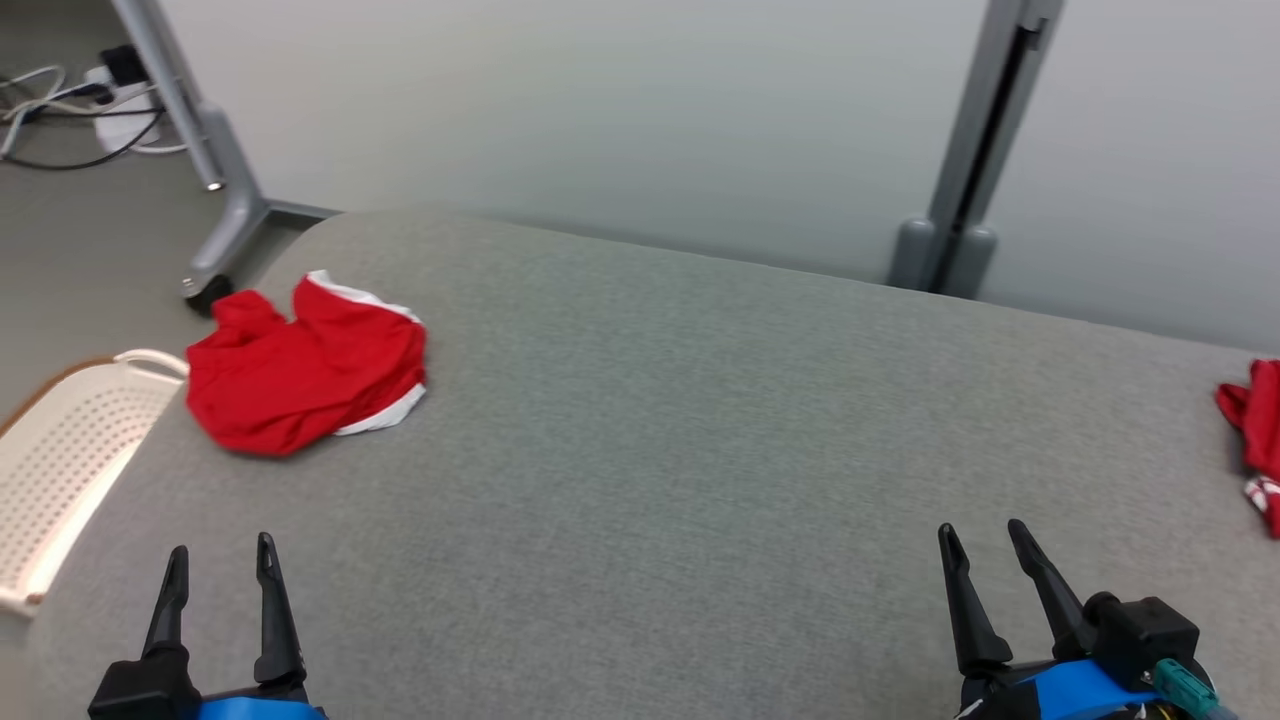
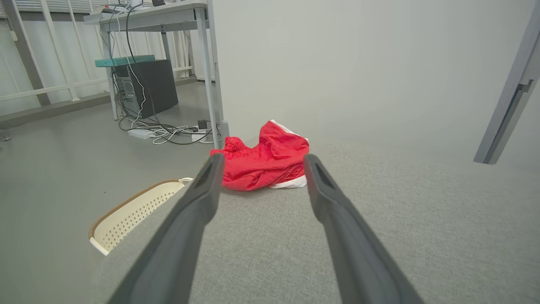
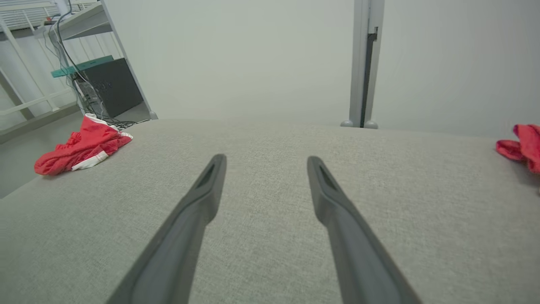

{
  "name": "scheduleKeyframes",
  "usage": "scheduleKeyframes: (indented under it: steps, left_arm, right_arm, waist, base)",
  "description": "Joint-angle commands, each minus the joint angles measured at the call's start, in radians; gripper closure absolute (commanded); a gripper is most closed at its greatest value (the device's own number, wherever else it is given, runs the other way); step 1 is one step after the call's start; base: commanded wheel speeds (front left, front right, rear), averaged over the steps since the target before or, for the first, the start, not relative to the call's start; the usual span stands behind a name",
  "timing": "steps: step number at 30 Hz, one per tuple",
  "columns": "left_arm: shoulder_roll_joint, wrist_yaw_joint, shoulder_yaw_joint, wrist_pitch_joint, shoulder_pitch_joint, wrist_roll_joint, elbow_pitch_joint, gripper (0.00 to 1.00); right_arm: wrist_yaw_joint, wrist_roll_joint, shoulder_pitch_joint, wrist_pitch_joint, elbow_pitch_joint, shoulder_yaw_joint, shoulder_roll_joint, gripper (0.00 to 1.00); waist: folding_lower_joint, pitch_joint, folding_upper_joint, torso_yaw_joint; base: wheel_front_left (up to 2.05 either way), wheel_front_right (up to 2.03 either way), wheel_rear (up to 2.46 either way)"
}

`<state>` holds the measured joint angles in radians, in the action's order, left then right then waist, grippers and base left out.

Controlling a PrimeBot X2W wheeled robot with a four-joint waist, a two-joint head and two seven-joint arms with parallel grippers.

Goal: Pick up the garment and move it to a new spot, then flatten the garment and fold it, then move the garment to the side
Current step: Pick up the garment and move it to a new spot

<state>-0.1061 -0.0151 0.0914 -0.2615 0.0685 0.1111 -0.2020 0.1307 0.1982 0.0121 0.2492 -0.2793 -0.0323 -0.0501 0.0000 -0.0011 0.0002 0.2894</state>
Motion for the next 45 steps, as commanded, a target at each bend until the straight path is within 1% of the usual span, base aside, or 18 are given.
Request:
scheduleKeyframes:
  steps: [1, 6, 11, 15, 19, 26, 31, 35, 36, 42, 45]
  left_arm:
    - [-0.007, 0.005, 0.003, -0.001, -0.013, 0.003, -0.002, 0.0]
    - [-0.014, 0.01, 0.008, 0.0, -0.01, 0.01, -0.001, 0.0]
    - [-0.023, 0.016, 0.015, 0.0, -0.007, 0.019, 0.001, 0.0]
    - [-0.024, 0.025, 0.016, -0.001, -0.005, 0.022, 0.005, 0.0]
    - [-0.028, 0.029, 0.022, -0.001, -0.011, 0.029, 0.004, 0.0]
    - [-0.065, 0.019, 0.038, 0.0, -0.118, 0.047, -0.028, 0.0]
    - [-0.098, 0.018, 0.066, -0.001, -0.258, 0.079, -0.072, 0.0]
    - [-0.14, 0.019, 0.097, -0.001, -0.388, 0.101, -0.118, 0.0]
    - [-0.14, 0.019, 0.097, -0.001, -0.388, 0.101, -0.118, 0.0]
    - [-0.226, 0.005, 0.108, 0.005, -0.579, 0.105, -0.22, 0.0]
    - [-0.258, -0.003, 0.113, 0.005, -0.667, 0.114, -0.281, 0.0]
  right_arm:
    - [0.0, 0.003, -0.008, 0.006, -0.002, 0.0, -0.001, 0.0]
    - [0.0, -0.006, -0.009, 0.007, -0.003, 0.004, -0.001, 0.0]
    - [0.0, -0.009, 0.003, 0.009, -0.003, 0.002, -0.001, 0.0]
    - [0.0, -0.013, 0.01, 0.009, -0.006, -0.003, -0.001, 0.0]
    - [0.0, -0.014, 0.022, 0.01, -0.005, -0.009, -0.001, 0.0]
    - [0.0, -0.044, 0.049, 0.006, 0.024, 0.008, -0.002, 0.0]
    - [0.0, -0.094, 0.079, -0.013, 0.075, 0.031, -0.003, 0.0]
    - [0.0, -0.128, 0.112, -0.035, 0.139, 0.052, -0.02, 0.0]
    - [0.0, -0.128, 0.112, -0.035, 0.139, 0.052, -0.02, 0.0]
    - [0.0, -0.147, 0.158, -0.071, 0.24, 0.077, -0.045, 0.0]
    - [0.0, -0.153, 0.172, -0.089, 0.287, 0.086, -0.054, 0.0]
  waist:
    - [0.0, 0.015, -0.0002, 0.033]
    - [0.0, 0.02, -0.0002, 0.094]
    - [0.0, 0.029, -0.0002, 0.135]
    - [0.0, 0.035, -0.0002, 0.149]
    - [0.0, 0.042, -0.0002, 0.144]
    - [0.0, 0.089, -0.0002, 0.099]
    - [0.0, 0.16, -0.0002, 0.041]
    - [0.0, 0.236, -0.0002, -0.014]
    - [0.0, 0.236, -0.0002, -0.014]
    - [0.0, 0.363, -0.0002, -0.098]
    - [0.0, 0.418, -0.0002, -0.126]
  base:
    - [0.0, 0.0, 0.0]
    - [0.0, 0.0, 0.0]
    - [0.0, 0.0, 0.0]
    - [0.0, 0.0, 0.0]
    - [0.0, 0.0, 0.0]
    - [0.0, 0.0, 0.0]
    - [0.0, 0.0, 0.0]
    - [0.0, 0.0, 0.0]
    - [0.0, 0.0, 0.0]
    - [0.0, 0.0, 0.0]
    - [0.0, 0.0, 0.0]
